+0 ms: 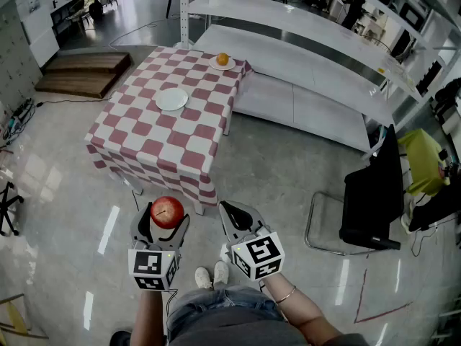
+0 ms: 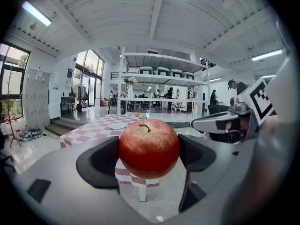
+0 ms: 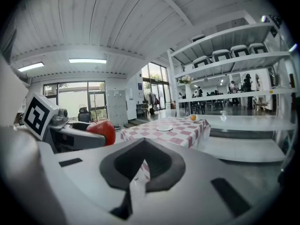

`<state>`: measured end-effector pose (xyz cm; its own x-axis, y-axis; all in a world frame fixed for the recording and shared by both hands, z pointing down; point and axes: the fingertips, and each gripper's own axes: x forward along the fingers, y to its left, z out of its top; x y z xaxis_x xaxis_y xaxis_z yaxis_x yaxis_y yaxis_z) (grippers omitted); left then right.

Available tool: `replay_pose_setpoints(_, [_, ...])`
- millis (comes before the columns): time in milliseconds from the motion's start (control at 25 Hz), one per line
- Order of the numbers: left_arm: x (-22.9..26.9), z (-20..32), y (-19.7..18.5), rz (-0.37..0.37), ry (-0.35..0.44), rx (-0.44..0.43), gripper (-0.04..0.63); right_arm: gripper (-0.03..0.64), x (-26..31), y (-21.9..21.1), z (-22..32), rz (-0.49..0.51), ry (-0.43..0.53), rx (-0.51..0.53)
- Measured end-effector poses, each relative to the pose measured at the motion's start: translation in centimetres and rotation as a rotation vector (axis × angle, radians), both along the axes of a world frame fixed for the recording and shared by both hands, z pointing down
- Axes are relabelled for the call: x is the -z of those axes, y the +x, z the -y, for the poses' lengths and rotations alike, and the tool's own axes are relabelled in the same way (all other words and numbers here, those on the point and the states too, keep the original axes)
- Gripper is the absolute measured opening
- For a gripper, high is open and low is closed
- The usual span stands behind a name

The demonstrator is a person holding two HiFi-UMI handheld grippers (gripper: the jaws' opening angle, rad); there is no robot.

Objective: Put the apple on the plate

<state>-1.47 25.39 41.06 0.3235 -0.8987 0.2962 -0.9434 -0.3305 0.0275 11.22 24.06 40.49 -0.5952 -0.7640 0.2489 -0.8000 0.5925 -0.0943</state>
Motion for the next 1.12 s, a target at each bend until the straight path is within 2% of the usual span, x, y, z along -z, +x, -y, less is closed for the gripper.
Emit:
replay_pose_setpoints(320, [-0.3,0.6,1.2,-0.012,-0.012,0.013,0.399,0.009,0.0,0.3,0.5,0.035,0.011,0.044])
replay_pose_setpoints(720, [0.3,1.2,1.4,-0.035,0.013,0.071,0.399,0.011,-0.1,2.3,1.5,0.049,0.002,0.022])
replay_pose_setpoints(1120, [0.3,3.4,1.5,-0.017,0.014,0.087,0.399,0.011,-0.5,2.5,3.6,0.053,-0.009,0.03])
